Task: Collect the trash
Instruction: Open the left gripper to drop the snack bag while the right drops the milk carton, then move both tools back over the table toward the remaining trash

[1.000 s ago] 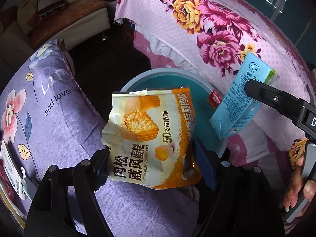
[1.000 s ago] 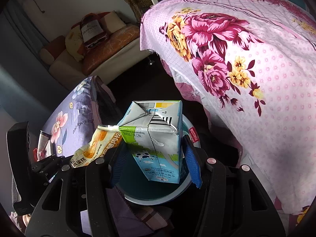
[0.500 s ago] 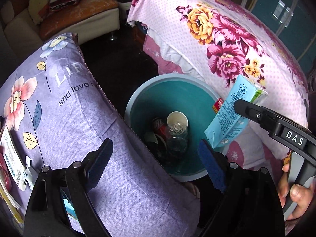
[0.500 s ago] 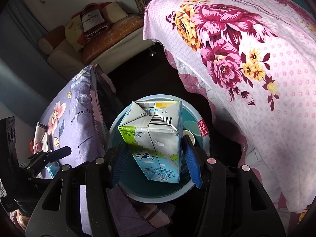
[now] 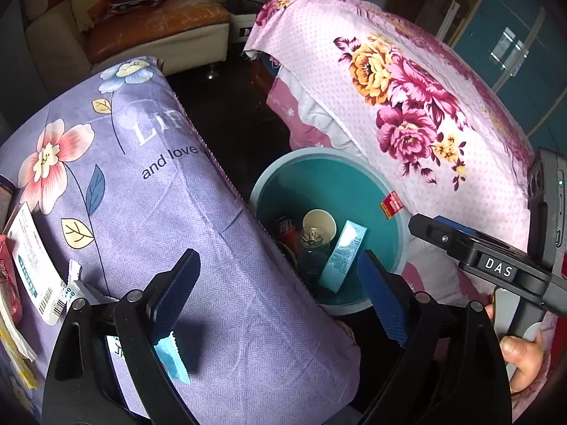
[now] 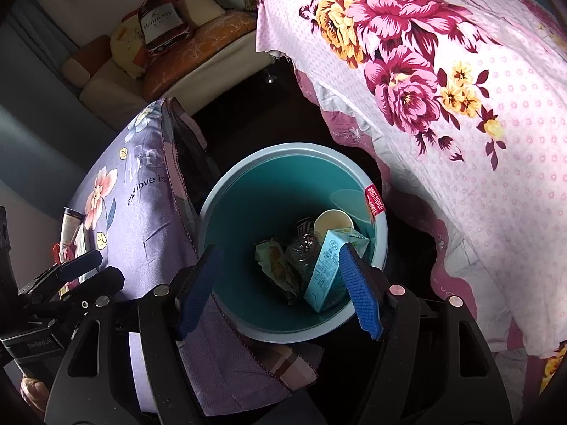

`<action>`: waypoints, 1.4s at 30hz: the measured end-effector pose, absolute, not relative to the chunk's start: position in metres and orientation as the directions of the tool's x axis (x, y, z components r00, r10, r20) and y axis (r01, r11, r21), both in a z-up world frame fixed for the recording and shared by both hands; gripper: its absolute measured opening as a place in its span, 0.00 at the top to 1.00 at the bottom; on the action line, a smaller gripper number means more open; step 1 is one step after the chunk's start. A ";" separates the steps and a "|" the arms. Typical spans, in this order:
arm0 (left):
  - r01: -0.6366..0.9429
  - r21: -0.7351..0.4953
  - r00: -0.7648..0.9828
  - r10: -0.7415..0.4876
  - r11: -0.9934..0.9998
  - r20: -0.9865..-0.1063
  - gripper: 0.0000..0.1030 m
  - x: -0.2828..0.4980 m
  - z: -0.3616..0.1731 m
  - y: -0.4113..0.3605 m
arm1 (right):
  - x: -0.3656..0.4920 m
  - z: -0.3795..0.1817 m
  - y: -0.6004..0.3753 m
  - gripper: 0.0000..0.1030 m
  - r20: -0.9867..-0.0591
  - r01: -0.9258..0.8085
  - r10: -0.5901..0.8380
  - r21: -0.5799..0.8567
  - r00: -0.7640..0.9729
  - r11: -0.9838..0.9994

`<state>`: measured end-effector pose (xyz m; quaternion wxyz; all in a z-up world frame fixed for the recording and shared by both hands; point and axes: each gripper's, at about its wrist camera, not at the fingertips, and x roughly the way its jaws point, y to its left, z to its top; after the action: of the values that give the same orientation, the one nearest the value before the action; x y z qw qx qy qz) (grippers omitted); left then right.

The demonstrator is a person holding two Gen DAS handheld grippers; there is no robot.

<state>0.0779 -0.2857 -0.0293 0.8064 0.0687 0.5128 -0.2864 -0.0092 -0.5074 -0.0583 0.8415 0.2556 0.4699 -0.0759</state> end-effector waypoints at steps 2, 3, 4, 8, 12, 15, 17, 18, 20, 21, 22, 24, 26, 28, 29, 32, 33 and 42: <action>0.524 -0.185 0.321 -0.395 0.831 -0.861 0.12 0.078 -0.025 -0.277 | -0.008 -0.054 -0.500 0.35 -0.827 0.357 0.113 0.356 0.550 0.864; 0.520 -0.187 0.326 -0.396 0.833 -0.859 0.12 0.078 -0.023 -0.271 | -0.008 -0.051 -0.495 0.34 -0.826 0.351 0.113 0.353 0.552 0.867; 0.515 -0.188 0.331 -0.396 0.836 -0.857 0.12 0.078 -0.022 -0.266 | -0.007 -0.048 -0.491 0.32 -0.825 0.345 0.111 0.349 0.554 0.871; 0.486 -0.196 0.346 -0.393 0.852 -0.852 0.12 0.078 -0.019 -0.242 | -0.003 -0.036 -0.473 0.30 -0.820 0.317 0.110 0.336 0.562 0.887; 0.451 -0.201 0.365 -0.385 0.869 -0.848 0.12 0.078 -0.017 -0.212 | 0.003 -0.026 -0.450 0.30 -0.817 0.282 0.117 0.324 0.564 0.903; 0.423 -0.203 0.382 -0.377 0.883 -0.844 0.11 0.078 -0.015 -0.187 | 0.009 -0.019 -0.431 0.29 -0.816 0.252 0.124 0.313 0.564 0.916; 0.403 -0.204 0.394 -0.370 0.892 -0.841 0.11 0.078 -0.014 -0.169 | 0.013 -0.015 -0.417 0.29 -0.816 0.228 0.131 0.306 0.563 0.924; 0.391 -0.205 0.400 -0.367 0.897 -0.840 0.11 0.079 -0.013 -0.160 | 0.015 -0.012 -0.409 0.29 -0.816 0.215 0.135 0.301 0.562 0.929; 0.367 -0.208 0.412 -0.358 0.907 -0.838 0.11 0.079 -0.013 -0.142 | 0.020 -0.009 -0.393 0.29 -0.817 0.186 0.141 0.290 0.559 0.939; 0.353 -0.208 0.417 -0.353 0.912 -0.838 0.11 0.080 -0.014 -0.132 | 0.022 -0.007 -0.384 0.29 -0.818 0.173 0.145 0.284 0.557 0.943; 0.341 -0.210 0.422 -0.349 0.916 -0.837 0.11 0.080 -0.014 -0.123 | 0.025 -0.005 -0.376 0.29 -0.818 0.159 0.148 0.279 0.555 0.947; 0.316 -0.211 0.431 -0.338 0.925 -0.836 0.11 0.081 -0.015 -0.104 | 0.029 -0.002 -0.360 0.29 -0.820 0.131 0.156 0.270 0.550 0.954; 0.293 -0.208 0.441 -0.325 0.933 -0.837 0.11 0.081 -0.016 -0.084 | 0.034 0.001 -0.343 0.29 -0.824 0.104 0.161 0.257 0.544 0.961; 0.267 -0.198 0.448 -0.304 0.943 -0.841 0.11 0.080 -0.019 -0.064 | 0.038 0.003 -0.325 0.29 -0.827 0.072 0.167 0.243 0.537 0.967; 0.253 -0.198 0.450 -0.296 0.947 -0.842 0.11 0.080 -0.021 -0.053 | 0.040 0.003 -0.315 0.29 -0.829 0.057 0.170 0.236 0.532 0.970; 0.206 -0.194 0.451 -0.269 0.959 -0.851 0.11 0.081 -0.029 -0.020 | 0.047 0.005 -0.287 0.29 -0.837 0.006 0.187 0.221 0.515 0.975; 0.188 -0.188 0.453 -0.255 0.964 -0.854 0.11 0.081 -0.032 -0.008 | 0.050 0.005 -0.279 0.28 -0.839 -0.009 0.192 0.218 0.510 0.976; 0.043 -0.182 0.451 -0.182 0.982 -0.874 0.26 0.092 -0.053 0.088 | 0.066 -0.009 -0.208 0.25 -0.867 -0.130 0.246 0.210 0.433 0.969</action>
<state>0.0921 0.0883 -0.0535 0.8491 -0.0666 0.5197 -0.0664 0.0660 -0.2076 -0.0092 0.8445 0.0559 0.5208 0.1112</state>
